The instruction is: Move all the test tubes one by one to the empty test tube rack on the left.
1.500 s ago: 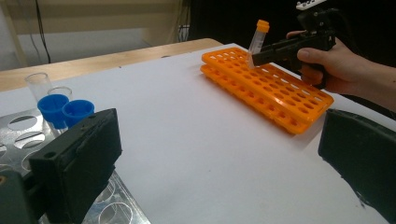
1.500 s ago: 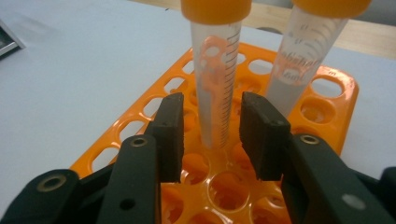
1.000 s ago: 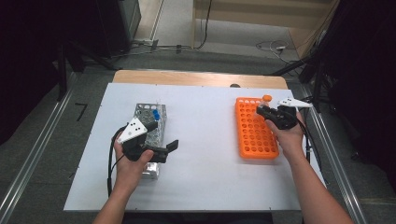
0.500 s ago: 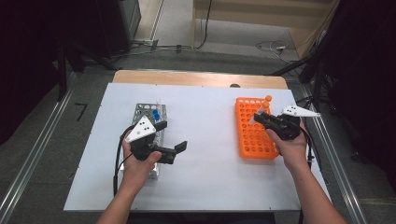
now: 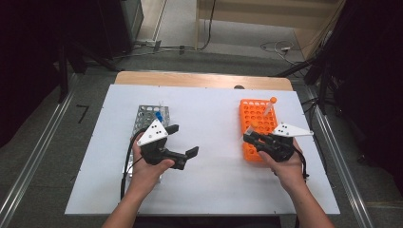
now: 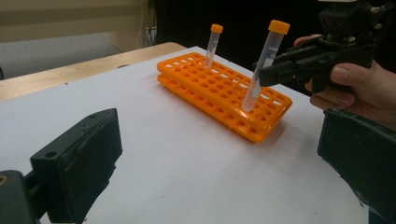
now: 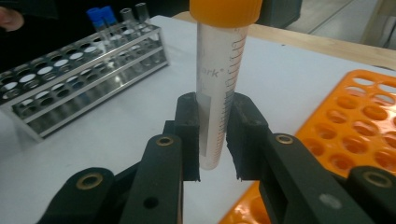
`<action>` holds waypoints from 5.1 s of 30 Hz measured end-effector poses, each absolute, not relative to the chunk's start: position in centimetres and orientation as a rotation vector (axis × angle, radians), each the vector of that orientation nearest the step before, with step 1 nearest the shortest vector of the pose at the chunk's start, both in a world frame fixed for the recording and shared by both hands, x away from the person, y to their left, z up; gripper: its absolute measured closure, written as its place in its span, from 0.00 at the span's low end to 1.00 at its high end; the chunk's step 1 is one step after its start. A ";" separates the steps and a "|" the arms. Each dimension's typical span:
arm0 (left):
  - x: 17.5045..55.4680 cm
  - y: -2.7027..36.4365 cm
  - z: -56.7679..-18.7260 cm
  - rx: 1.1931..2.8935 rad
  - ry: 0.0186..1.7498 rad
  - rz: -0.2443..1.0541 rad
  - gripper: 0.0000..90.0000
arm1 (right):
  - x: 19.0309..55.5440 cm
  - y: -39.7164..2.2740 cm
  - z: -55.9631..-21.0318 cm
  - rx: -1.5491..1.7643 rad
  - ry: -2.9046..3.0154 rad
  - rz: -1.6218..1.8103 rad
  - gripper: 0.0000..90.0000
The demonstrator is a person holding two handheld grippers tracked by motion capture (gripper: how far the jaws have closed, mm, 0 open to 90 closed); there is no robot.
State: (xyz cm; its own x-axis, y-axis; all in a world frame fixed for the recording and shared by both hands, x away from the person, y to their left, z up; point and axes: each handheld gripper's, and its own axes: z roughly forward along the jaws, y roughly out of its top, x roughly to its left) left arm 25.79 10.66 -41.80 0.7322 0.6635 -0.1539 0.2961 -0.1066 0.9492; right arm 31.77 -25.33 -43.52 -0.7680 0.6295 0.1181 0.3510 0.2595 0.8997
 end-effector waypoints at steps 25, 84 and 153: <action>25.2 5.5 -42.4 1.764 0.704 0.282 0.49 | 27.6 -18.6 -44.4 0.690 2.454 1.526 0.81; 27.1 17.8 -41.0 1.543 0.981 0.605 0.83 | 27.2 -27.7 -44.1 0.828 2.304 1.539 0.00; 26.9 16.1 -42.2 1.608 0.965 0.509 0.00 | 38.8 -32.7 -43.9 1.189 2.071 1.409 0.33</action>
